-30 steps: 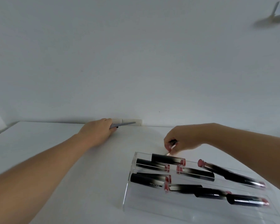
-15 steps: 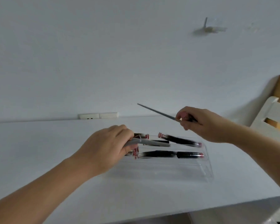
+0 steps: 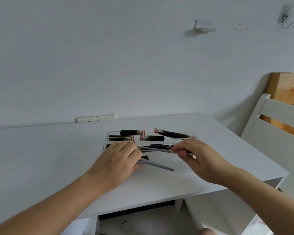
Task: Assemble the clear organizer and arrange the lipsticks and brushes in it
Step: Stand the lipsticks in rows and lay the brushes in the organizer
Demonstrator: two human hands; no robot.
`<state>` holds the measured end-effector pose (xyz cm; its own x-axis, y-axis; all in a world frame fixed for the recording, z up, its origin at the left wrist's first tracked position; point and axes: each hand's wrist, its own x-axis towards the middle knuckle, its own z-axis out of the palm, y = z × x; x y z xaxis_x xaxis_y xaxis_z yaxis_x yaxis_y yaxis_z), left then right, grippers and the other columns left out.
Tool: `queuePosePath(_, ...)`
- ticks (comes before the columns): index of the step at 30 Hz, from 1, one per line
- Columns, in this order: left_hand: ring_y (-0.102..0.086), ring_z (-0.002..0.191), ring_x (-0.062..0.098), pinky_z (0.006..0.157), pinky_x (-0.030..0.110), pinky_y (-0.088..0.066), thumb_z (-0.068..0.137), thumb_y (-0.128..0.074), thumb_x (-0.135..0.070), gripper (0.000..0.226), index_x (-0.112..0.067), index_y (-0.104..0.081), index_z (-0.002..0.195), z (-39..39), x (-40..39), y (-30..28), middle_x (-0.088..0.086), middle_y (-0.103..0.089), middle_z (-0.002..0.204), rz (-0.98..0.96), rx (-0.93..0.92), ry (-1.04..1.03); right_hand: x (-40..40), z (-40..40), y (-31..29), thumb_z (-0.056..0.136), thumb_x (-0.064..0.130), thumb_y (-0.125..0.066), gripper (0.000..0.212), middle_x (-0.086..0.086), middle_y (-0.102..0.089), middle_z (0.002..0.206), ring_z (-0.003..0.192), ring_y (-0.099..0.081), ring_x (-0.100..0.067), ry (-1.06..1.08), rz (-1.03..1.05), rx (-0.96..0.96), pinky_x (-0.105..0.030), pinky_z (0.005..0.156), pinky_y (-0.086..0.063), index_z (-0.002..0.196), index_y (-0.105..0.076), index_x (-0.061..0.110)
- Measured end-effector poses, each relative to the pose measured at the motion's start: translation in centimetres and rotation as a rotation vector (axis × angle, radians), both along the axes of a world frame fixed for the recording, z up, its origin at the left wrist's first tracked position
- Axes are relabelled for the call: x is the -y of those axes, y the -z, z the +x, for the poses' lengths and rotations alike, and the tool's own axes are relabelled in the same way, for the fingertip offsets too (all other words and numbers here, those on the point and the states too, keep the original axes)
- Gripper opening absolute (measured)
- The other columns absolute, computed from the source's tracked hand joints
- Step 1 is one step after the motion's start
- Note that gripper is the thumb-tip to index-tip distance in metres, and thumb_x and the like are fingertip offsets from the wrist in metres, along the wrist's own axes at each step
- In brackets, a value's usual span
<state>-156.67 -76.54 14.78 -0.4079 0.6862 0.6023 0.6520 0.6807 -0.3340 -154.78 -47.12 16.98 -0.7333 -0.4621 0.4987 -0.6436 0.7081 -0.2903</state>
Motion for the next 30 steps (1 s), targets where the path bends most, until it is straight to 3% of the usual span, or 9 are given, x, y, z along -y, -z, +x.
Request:
queuePosePath(5, -0.058, 0.070, 0.025, 0.063, 0.039, -0.052, 0.098, -0.050, -0.035, 0.032, -0.011, -0.069, 0.086, -0.4, 0.4, -1.1, 0.004, -0.059, 0.084, 0.062, -0.026, -0.013, -0.3, 0.5, 0.3, 0.092, 0.008, -0.062, 0.017, 0.020, -0.058, 0.086, 0.078, -0.051, -0.007, 0.003, 0.092, -0.099, -0.032, 0.077, -0.049, 0.098, -0.069, 0.022)
queuePosePath(10, -0.059, 0.073, 0.024, 0.067, 0.036, -0.052, 0.098, -0.052, -0.033, 0.028, -0.013, -0.071, 0.094, -0.6, -0.6, -1.3, 0.002, -0.061, 0.084, -0.041, 0.016, 0.068, 0.3, 1.3, 0.6, 0.092, 0.025, -0.049, 0.025, 0.005, -0.063, 0.090, 0.081, -0.060, -0.021, 0.045, 0.101, -0.154, -0.039, 0.073, -0.053, 0.097, -0.072, 0.017)
queuePosePath(12, -0.061, 0.074, 0.023, 0.068, 0.034, -0.054, 0.091, -0.065, -0.025, 0.019, -0.013, -0.073, 0.103, -0.7, -0.8, -1.1, 0.001, -0.063, 0.085, -0.065, 0.016, 0.104, 0.5, 1.5, 0.6, 0.093, 0.030, -0.049, 0.029, 0.003, -0.063, 0.094, 0.084, -0.061, -0.024, 0.086, 0.118, -0.146, -0.040, 0.074, -0.053, 0.102, -0.072, 0.016)
queuePosePath(15, -0.063, 0.072, 0.023, 0.068, 0.033, -0.053, 0.074, -0.083, -0.011, 0.035, -0.010, -0.076, 0.108, -0.8, -0.8, -0.9, 0.002, -0.065, 0.085, -0.045, 0.034, 0.116, 0.8, 1.7, 0.6, 0.093, 0.037, -0.049, 0.031, 0.004, -0.061, 0.096, 0.086, -0.061, -0.023, 0.140, 0.171, -0.150, -0.038, 0.074, -0.053, 0.106, -0.069, 0.016)
queuePosePath(19, -0.064, 0.073, 0.023, 0.069, 0.033, -0.053, 0.091, -0.061, -0.023, 0.028, -0.008, -0.076, 0.108, -0.8, -1.0, -0.9, 0.004, -0.067, 0.087, -0.046, -0.016, 0.134, 1.1, 2.1, 0.7, 0.088, 0.035, -0.045, 0.026, 0.009, -0.054, 0.091, 0.078, -0.051, -0.018, 0.192, 0.126, -0.129, -0.035, 0.070, -0.047, 0.103, -0.057, 0.017)
queuePosePath(22, -0.063, 0.077, 0.027, 0.072, 0.036, -0.054, 0.097, -0.059, -0.030, 0.030, -0.008, -0.076, 0.109, -0.9, -0.9, -0.6, 0.005, -0.067, 0.090, -0.050, -0.065, 0.109, 1.4, 2.1, 0.8, 0.094, 0.030, -0.045, 0.019, 0.008, -0.050, 0.090, 0.076, -0.041, -0.016, 0.191, 0.090, -0.155, -0.032, 0.069, -0.040, 0.103, -0.055, 0.015)
queuePosePath(26, -0.058, 0.101, 0.028, 0.088, 0.042, -0.050, 0.100, -0.061, -0.038, 0.037, -0.011, -0.072, 0.121, -1.0, -1.1, -0.1, 0.006, -0.070, 0.115, 0.005, -0.118, 0.075, 1.7, 2.0, 1.5, 0.095, 0.013, -0.054, 0.020, -0.002, -0.062, 0.099, 0.084, -0.058, -0.027, 0.181, 0.114, -0.210, -0.039, 0.073, -0.050, 0.111, -0.064, 0.009)
queuePosePath(30, -0.053, 0.122, 0.031, 0.100, 0.045, -0.045, 0.096, -0.063, -0.037, 0.046, -0.011, -0.065, 0.134, -1.1, -1.2, 0.0, 0.010, -0.060, 0.141, 0.004, -0.045, 0.053, 1.5, 1.7, 2.4, 0.094, 0.009, -0.056, 0.019, -0.005, -0.065, 0.098, 0.084, -0.060, -0.032, 0.155, 0.142, -0.262, -0.042, 0.075, -0.051, 0.108, -0.070, 0.008)
